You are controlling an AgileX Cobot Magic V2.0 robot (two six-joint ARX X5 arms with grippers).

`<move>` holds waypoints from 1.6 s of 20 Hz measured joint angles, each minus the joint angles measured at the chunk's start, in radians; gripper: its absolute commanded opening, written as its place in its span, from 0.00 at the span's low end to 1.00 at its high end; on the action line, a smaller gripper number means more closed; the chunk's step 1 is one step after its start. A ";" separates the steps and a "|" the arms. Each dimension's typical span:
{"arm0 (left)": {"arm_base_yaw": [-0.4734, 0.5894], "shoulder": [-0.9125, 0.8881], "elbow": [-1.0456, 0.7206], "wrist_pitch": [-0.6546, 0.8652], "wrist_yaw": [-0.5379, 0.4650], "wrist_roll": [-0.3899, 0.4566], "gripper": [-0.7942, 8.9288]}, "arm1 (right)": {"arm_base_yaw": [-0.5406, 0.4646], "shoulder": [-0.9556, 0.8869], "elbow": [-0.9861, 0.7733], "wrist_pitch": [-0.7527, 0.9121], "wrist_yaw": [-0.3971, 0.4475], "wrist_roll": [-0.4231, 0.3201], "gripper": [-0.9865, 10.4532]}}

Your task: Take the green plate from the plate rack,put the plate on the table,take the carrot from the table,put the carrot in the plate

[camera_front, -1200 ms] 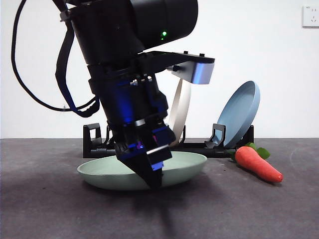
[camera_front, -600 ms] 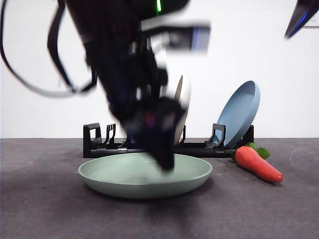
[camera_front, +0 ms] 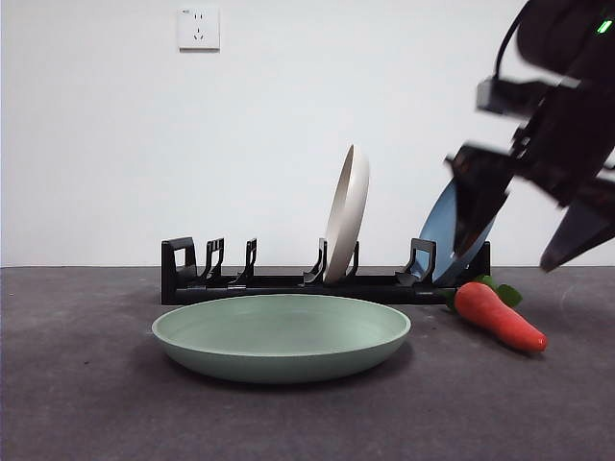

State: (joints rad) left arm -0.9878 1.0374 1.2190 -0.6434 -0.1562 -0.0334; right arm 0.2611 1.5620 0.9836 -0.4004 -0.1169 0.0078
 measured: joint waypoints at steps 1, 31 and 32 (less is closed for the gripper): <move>0.000 -0.027 0.000 -0.014 0.000 -0.009 0.32 | 0.006 0.031 0.000 0.037 0.014 0.007 0.65; 0.000 -0.090 0.000 -0.142 -0.051 -0.066 0.32 | 0.294 -0.041 0.006 0.220 0.039 0.175 0.07; 0.000 -0.091 0.000 -0.148 -0.051 -0.066 0.32 | 0.341 -0.019 0.006 0.244 0.042 0.194 0.07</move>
State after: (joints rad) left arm -0.9878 0.9466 1.2190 -0.7914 -0.2070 -0.0990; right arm 0.6022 1.5433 0.9894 -0.1562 -0.0750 0.2020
